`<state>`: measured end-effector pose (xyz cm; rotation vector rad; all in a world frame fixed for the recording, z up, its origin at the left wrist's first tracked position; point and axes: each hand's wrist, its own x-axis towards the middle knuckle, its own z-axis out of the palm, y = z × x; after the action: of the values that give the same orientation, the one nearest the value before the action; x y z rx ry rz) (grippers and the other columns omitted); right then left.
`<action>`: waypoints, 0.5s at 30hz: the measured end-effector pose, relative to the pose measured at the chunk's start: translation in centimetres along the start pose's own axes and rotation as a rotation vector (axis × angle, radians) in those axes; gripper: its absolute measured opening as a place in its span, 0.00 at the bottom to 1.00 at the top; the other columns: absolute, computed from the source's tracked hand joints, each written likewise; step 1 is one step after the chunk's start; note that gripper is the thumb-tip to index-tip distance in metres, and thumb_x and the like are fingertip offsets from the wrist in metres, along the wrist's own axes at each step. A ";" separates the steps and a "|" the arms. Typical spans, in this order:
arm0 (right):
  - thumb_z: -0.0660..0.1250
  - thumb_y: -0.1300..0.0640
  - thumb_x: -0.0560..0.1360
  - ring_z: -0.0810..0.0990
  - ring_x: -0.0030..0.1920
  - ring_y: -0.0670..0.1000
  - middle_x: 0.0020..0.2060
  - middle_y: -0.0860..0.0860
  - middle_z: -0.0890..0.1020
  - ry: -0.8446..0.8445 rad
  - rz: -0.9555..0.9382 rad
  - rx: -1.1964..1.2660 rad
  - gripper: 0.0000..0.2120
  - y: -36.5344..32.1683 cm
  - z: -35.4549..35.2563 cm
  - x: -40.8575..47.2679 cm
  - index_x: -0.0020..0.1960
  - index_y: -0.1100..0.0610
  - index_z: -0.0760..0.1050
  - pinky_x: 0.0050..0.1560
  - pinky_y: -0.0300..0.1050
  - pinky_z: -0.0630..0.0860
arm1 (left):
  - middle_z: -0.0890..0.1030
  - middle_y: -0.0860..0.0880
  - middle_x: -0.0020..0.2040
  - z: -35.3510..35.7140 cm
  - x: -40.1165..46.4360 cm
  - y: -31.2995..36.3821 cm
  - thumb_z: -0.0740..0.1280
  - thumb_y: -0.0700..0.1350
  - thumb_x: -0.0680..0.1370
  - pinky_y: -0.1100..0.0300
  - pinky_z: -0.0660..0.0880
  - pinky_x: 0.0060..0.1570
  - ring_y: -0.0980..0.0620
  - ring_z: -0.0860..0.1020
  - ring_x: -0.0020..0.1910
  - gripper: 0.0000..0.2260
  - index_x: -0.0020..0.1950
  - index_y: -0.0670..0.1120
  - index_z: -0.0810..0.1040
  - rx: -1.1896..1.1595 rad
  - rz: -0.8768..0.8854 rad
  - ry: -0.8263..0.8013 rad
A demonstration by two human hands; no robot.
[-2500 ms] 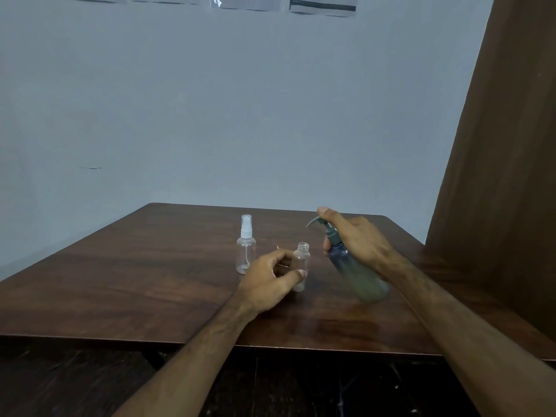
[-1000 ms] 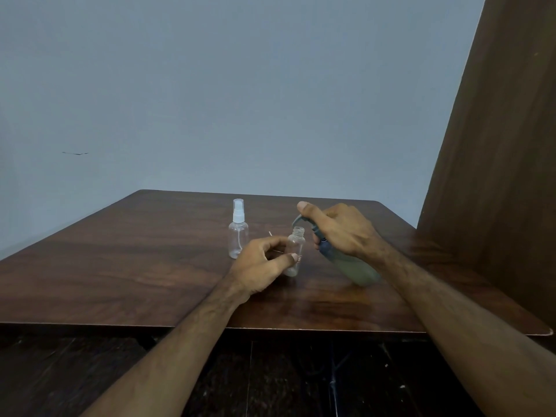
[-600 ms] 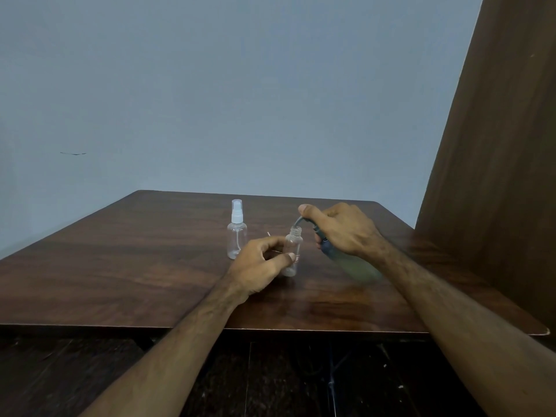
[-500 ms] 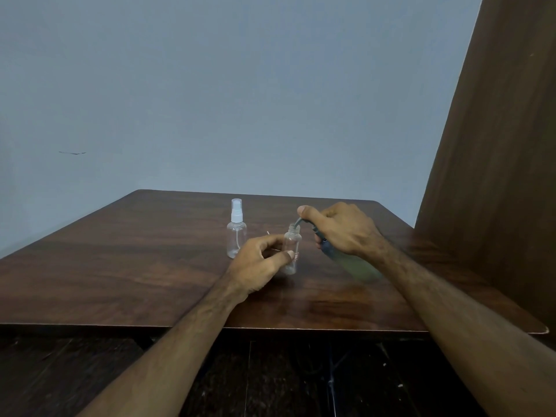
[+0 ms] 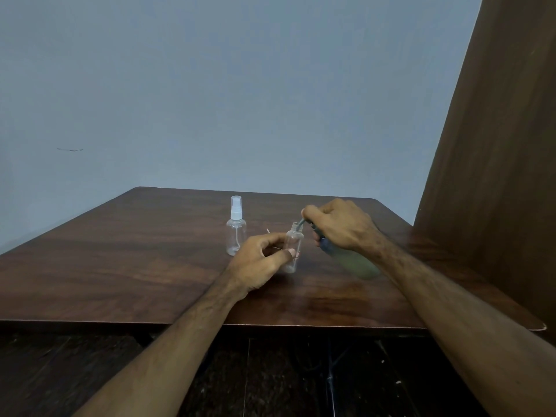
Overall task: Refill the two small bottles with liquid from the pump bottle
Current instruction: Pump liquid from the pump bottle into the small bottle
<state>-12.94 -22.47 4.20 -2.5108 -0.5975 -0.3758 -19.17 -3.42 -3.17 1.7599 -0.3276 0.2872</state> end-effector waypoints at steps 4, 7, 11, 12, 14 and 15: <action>0.52 0.23 0.72 0.85 0.39 0.48 0.29 0.42 0.86 0.013 0.036 -0.017 0.35 -0.1 0.0 -0.2 0.30 0.48 0.83 0.46 0.49 0.76 | 0.87 0.52 0.53 0.0 0.0 0.0 0.70 0.41 0.79 0.70 0.76 0.49 0.55 0.84 0.53 0.13 0.63 0.51 0.83 -0.015 0.011 0.005; 0.51 0.21 0.71 0.85 0.39 0.47 0.29 0.42 0.86 -0.006 0.055 -0.027 0.37 -0.1 -0.1 -0.2 0.30 0.48 0.83 0.48 0.50 0.76 | 0.87 0.52 0.53 0.0 0.0 0.0 0.70 0.40 0.79 0.71 0.75 0.49 0.55 0.84 0.53 0.13 0.63 0.50 0.83 -0.022 0.016 0.010; 0.55 0.30 0.74 0.85 0.38 0.48 0.30 0.43 0.87 -0.029 0.031 -0.021 0.30 -0.1 -0.1 -0.2 0.26 0.47 0.81 0.53 0.52 0.80 | 0.87 0.54 0.53 0.0 0.1 -0.1 0.70 0.41 0.79 0.69 0.76 0.52 0.57 0.84 0.54 0.13 0.64 0.50 0.83 0.011 0.015 -0.010; 0.55 0.33 0.74 0.85 0.39 0.48 0.30 0.43 0.87 -0.027 0.025 -0.019 0.28 -0.2 -0.1 -0.2 0.26 0.46 0.81 0.55 0.53 0.81 | 0.87 0.55 0.53 0.0 0.1 -0.1 0.70 0.42 0.79 0.67 0.76 0.53 0.57 0.83 0.54 0.14 0.64 0.50 0.83 0.020 0.013 -0.013; 0.55 0.35 0.73 0.86 0.39 0.48 0.30 0.42 0.87 -0.018 0.024 -0.006 0.26 -0.3 -0.1 -0.1 0.27 0.45 0.81 0.57 0.53 0.82 | 0.86 0.55 0.54 -0.1 0.1 -0.2 0.70 0.42 0.79 0.65 0.77 0.56 0.57 0.83 0.55 0.14 0.64 0.50 0.83 0.026 0.011 -0.013; 0.55 0.34 0.73 0.86 0.39 0.48 0.30 0.42 0.87 -0.012 0.023 -0.002 0.26 -0.3 0.0 0.0 0.28 0.45 0.81 0.57 0.52 0.82 | 0.86 0.55 0.54 -0.1 0.2 -0.2 0.70 0.42 0.79 0.64 0.77 0.57 0.57 0.83 0.56 0.14 0.64 0.51 0.83 0.024 0.014 -0.012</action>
<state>-13.12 -22.24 4.35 -2.5213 -0.5732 -0.3533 -18.95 -3.31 -3.25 1.7840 -0.3465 0.2922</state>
